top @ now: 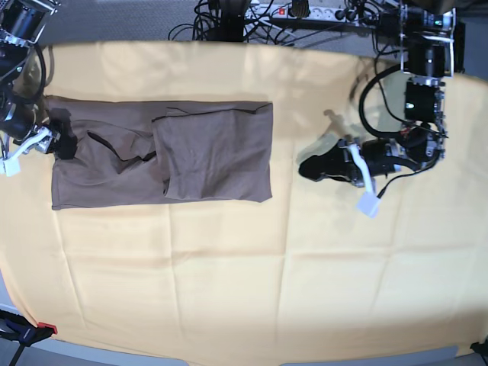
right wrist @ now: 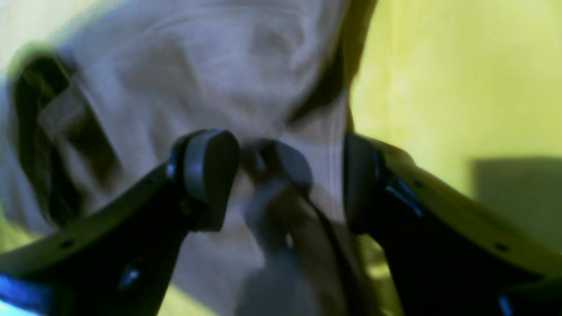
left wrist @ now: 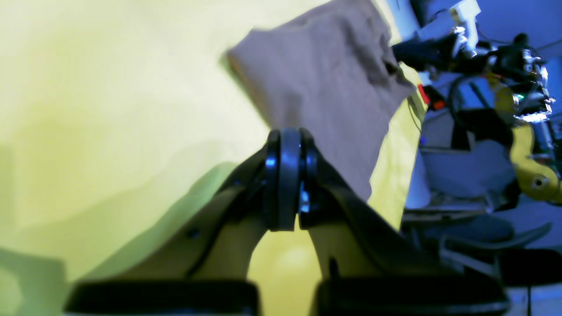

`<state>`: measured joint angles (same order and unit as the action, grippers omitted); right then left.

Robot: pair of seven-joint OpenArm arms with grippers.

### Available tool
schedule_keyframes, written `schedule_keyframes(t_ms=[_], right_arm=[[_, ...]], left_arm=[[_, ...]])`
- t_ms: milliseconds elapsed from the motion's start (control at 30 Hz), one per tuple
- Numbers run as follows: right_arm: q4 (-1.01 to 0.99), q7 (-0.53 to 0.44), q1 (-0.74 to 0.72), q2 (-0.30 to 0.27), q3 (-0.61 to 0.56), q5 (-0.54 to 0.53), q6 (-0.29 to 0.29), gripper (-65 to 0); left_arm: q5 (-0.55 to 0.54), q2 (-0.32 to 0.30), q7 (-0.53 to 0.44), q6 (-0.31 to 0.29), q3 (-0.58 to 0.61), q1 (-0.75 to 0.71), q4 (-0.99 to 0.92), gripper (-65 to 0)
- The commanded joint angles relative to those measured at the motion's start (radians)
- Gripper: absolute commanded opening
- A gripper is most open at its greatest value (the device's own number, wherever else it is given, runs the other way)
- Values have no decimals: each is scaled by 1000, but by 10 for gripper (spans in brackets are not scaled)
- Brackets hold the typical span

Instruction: Fold the T-shirt properly

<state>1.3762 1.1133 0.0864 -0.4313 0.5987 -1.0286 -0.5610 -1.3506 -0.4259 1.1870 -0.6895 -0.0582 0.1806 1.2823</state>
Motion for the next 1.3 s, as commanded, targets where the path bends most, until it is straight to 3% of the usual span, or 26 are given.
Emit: schedule_keyframes(t_ms=[0,133,333,533,633,733,767,967,1267], right_arm=[[-10,5,-10,-14,6,5,4,-241],[-64,20,-11,2,6,-75,-25,-241],[-84,199,-11,22,-12,-229,-92,-241],[-84,206,-15,21,-69,-247,-135,-250],[-84,162,-18,18,-69,-247,-137,-348],[-84,148,-18,18,-69,-247,-137,-605],[-84,147,-18,18,-69,-247,-137,-650],[-62,156,-26,10,-68,-246,-137,-650],[140,167,-30,-4,-68,-115,-137,-650]], left_arm=[[-49,-19,-9,-9,-4,22,18,-650],[-71,-72,-7,-9,-4,21,18,-650],[-75,-120,-8,-9,-9,14,18,-650],[-76,-120,-8,-9,-11,16,18,-650],[-77,-120,-8,-9,-11,16,18,-650],[-77,-120,-8,-9,-11,16,18,-650],[-77,-120,-8,-9,-11,16,18,-650],[-86,-121,-8,-9,-30,17,18,-650],[-133,-127,31,-9,-210,16,18,-650]])
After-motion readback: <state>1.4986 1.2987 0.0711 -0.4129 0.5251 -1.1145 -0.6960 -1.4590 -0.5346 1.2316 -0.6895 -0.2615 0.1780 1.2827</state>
